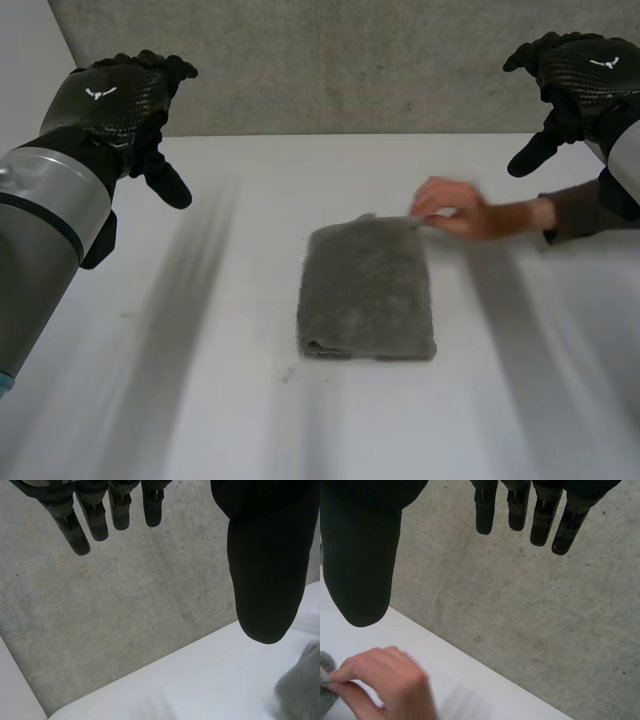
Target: Fold the towel.
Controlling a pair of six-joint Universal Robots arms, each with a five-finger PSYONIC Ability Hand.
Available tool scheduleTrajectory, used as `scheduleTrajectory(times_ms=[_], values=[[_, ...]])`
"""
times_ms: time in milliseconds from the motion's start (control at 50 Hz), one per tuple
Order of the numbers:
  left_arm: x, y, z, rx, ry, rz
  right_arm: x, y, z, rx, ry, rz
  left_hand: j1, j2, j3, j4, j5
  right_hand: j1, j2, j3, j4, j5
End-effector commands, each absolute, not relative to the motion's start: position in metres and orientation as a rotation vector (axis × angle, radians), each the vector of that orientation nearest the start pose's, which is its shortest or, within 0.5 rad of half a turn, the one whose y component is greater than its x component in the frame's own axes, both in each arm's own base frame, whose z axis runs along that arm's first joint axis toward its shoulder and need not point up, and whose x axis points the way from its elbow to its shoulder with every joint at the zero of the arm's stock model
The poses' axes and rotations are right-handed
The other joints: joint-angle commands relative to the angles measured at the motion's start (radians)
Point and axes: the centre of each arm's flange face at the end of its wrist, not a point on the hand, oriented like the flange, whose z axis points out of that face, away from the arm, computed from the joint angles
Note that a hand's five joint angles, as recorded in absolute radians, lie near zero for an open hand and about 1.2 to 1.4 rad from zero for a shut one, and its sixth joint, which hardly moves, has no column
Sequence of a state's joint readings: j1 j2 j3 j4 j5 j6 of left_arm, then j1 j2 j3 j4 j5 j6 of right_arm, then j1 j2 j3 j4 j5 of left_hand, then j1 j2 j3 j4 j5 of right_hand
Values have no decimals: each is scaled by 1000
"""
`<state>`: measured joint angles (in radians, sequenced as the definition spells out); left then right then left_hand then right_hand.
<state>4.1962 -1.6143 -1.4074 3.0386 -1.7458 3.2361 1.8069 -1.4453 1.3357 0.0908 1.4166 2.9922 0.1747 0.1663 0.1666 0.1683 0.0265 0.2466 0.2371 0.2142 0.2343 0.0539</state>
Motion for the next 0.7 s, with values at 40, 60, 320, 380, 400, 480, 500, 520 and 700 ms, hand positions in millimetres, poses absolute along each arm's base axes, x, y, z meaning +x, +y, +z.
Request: scheduleTrajectory(times_ms=[40,60,320,380,400,480,500,520,700], values=[[-256,-217,336,502,2283,-2358,221,-289,334,-569,2008,-2109,1,9,9,7,-26,-72,-63,-40,-60,-54],[-256,-217,336,502,2283,-2358,221,-289,334,-569,2008,-2109,1,9,9,7,-26,-72,-63,-40,-60,-54],[-254,-219,333,493,2278,-2356,220,-288,332,-568,2015,-2103,1,9,9,7,-26,-72,-63,-40,-60,-54],[-254,-220,333,492,2275,-2360,220,-289,332,-568,2013,-2105,1,9,9,7,-26,-72,-63,-40,-60,-54],[-254,-220,334,489,2270,-2368,220,-288,332,-568,2015,-2103,1,9,9,7,-26,-72,-63,-40,-60,-54],[-254,-220,335,486,2261,-2376,220,-288,332,-568,2015,-2107,1,9,9,7,-26,-72,-63,-40,-60,-54],[-254,-220,335,486,2261,-2376,220,-288,332,-568,2015,-2107,1,9,9,7,-26,-72,-63,-40,-60,-54],[-254,-221,336,484,2258,-2380,220,-288,332,-568,2015,-2107,1,9,9,7,-26,-72,-63,-40,-60,-54],[-254,-221,341,474,2230,-2414,218,-290,334,-562,2014,-2115,1,9,9,7,-26,-72,-63,-40,-60,-54]])
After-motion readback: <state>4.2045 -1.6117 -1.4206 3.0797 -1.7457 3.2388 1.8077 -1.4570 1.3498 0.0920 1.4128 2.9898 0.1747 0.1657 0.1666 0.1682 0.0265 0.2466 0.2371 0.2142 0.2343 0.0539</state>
